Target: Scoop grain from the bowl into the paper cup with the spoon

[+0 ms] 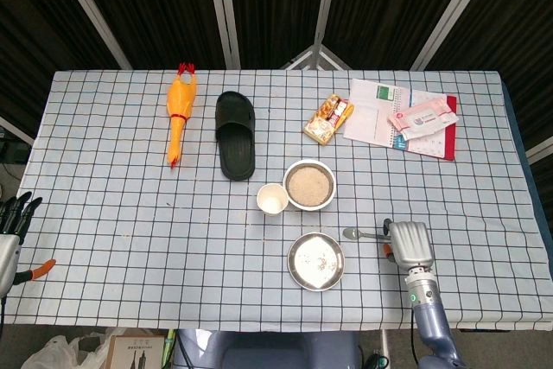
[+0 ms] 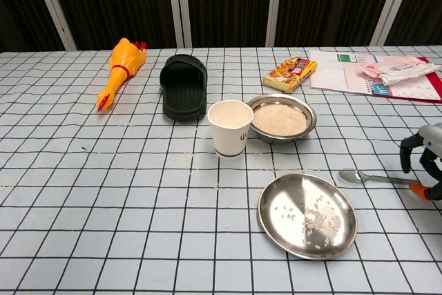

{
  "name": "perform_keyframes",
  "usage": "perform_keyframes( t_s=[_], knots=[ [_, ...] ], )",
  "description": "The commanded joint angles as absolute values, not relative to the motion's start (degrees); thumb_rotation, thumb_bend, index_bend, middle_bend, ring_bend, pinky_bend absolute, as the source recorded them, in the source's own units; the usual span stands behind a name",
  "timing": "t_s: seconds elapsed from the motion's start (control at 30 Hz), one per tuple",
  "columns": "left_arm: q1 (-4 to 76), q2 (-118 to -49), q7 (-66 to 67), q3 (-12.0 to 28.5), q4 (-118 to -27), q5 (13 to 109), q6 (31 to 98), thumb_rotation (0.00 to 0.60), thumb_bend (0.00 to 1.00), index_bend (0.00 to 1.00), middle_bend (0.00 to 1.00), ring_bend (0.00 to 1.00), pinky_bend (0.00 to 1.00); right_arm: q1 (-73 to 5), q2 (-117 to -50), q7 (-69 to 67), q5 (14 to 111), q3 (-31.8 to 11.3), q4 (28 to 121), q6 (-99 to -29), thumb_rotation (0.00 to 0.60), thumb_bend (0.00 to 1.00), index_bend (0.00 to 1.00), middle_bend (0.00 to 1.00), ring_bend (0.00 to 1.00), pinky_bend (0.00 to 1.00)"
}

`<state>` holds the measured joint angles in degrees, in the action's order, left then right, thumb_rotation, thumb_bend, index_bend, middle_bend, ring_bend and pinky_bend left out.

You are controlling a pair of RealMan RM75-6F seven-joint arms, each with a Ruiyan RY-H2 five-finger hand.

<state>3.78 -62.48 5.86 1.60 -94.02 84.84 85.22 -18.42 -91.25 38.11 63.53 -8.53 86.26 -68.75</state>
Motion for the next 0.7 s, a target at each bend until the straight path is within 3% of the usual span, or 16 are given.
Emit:
perform_keyframes(
  t_s=[0.03,0.7],
  knots=[
    [3.7,-62.4,5.9,1.6,-94.0,84.8,85.2,0.600,0.00,0.00,0.00,0.00,0.00,-18.8,-91.9,38.2,62.8,-8.7,85.2,-68.5,0.600,0.40,0.51,0.83,0.99,1.00],
    [3.7,-62.3,6.0,1.6,-94.3,84.5,85.0,0.600,0.00,0.00,0.00,0.00,0.00,-20.2,-93.9,38.1,59.9,-9.0,83.1,-68.5,0.600,0.43,0.53,0.83,0.99,1.00]
  ],
)
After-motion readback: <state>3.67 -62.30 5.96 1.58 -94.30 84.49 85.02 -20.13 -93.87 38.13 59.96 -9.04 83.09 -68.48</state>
